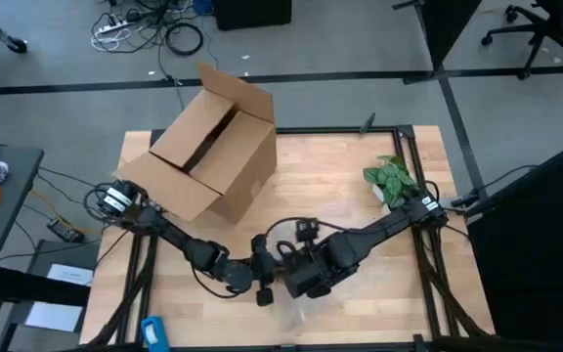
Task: Wrap mug
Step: Wrap the yellow mug with the bubble wrap
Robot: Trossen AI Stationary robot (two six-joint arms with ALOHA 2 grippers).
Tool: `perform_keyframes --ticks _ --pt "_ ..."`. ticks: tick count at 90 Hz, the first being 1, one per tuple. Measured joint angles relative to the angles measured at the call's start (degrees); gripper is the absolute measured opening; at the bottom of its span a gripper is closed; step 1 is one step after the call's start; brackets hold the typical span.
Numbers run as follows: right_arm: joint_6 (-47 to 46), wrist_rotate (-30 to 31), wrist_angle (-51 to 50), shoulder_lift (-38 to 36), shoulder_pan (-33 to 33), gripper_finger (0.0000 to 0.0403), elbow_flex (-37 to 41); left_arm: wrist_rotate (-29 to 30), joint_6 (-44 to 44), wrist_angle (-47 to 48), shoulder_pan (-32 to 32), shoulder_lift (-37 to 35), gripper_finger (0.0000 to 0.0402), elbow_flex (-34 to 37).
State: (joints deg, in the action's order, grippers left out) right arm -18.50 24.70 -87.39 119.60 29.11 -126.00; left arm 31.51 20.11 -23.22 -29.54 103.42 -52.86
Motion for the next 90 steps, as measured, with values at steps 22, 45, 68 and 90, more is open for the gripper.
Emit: perform_keyframes --ticks 22,45,68,90 --pt "-15.25 -6.91 -1.61 0.65 6.12 0.0287 10.43 -0.15 -0.19 0.19 -0.02 0.00 0.0048 0.00" --pt "-19.48 -3.33 20.67 1.11 9.79 0.0274 29.84 -0.56 -0.23 0.55 -0.11 0.02 0.0048 0.02" --pt "-7.16 14.61 31.20 1.07 10.45 0.0238 25.23 -2.78 0.49 1.51 -0.07 -0.02 0.0048 0.00" --pt "6.86 16.67 34.03 0.91 8.00 0.0196 19.10 -2.67 -1.09 1.81 -0.04 -0.02 0.0048 0.04"
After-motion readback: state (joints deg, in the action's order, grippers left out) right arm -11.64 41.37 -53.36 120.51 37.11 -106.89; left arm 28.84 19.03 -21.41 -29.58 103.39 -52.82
